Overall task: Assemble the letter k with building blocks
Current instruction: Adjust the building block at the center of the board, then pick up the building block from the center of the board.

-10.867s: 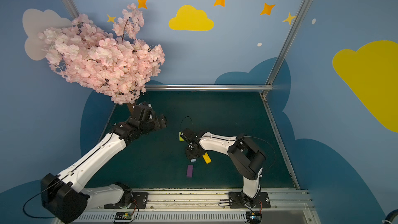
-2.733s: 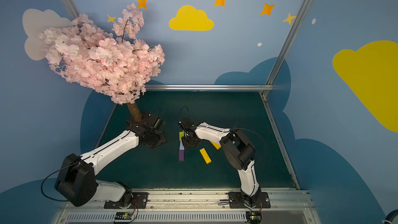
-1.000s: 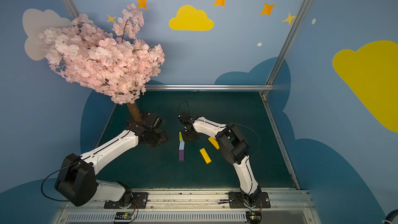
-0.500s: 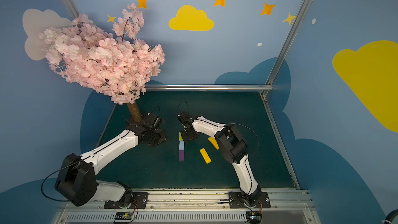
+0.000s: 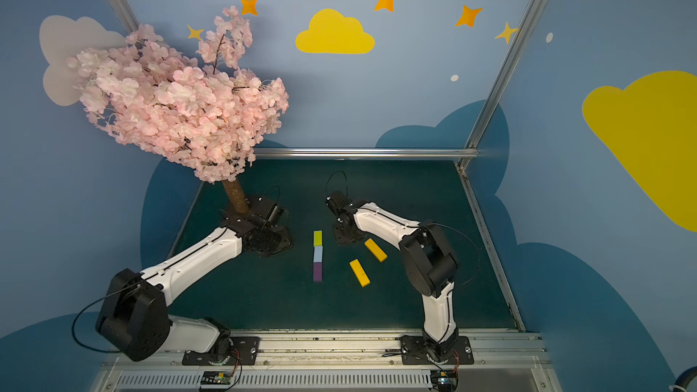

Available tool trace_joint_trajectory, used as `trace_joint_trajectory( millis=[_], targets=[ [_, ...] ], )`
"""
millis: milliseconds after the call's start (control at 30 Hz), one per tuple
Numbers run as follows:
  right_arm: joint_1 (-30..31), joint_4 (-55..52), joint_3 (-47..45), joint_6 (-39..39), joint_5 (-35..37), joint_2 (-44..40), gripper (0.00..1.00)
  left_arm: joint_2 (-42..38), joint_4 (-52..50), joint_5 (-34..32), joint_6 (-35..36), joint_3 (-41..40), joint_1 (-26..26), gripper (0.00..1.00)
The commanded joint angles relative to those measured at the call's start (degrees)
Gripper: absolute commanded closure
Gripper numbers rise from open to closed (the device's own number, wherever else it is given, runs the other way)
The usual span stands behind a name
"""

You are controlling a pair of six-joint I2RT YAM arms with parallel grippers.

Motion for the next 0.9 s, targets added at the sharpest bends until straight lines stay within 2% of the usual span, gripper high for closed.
trace_joint_trajectory(
  millis=[0, 33, 67, 233, 300, 367, 567, 867],
  targets=[
    [-1.9, -8.0, 0.3, 0.1, 2.8, -2.9, 0.45, -2.0, -0.9, 0.4, 2.6, 0.1, 0.4, 0.35],
    [-2.5, -10.2, 0.2, 0.5, 2.8, -3.3, 0.43, -2.7, -0.4, 0.8, 2.9, -0.2, 0.3, 0.25],
    [-3.0, -11.7, -0.2, 1.2, 3.0, -3.8, 0.42, -3.5, 0.3, 0.9, 3.1, -0.7, 0.3, 0.2],
    [-4.2, -11.3, -6.3, 2.2, -2.6, -7.5, 0.43, -5.6, 1.8, 0.3, 3.8, -1.5, 0.4, 0.11],
    [-2.3, -9.9, -8.5, 0.4, -4.8, -9.6, 0.43, -5.3, 1.2, 0.2, 4.2, -1.1, 0.4, 0.08],
    [0.1, -11.2, -9.7, -0.1, -3.7, -11.1, 0.43, -5.0, 0.8, 0.4, 4.5, -0.8, 0.4, 0.0],
    [2.2, -9.8, -15.8, 0.3, -5.7, -12.5, 0.44, -4.3, 1.6, 1.4, 3.9, -1.0, 0.4, 0.0],
    [3.1, -5.3, -17.7, -0.7, -7.0, -7.2, 0.47, -3.7, 1.3, 1.6, 3.5, -0.4, 0.5, 0.0]
  ],
)
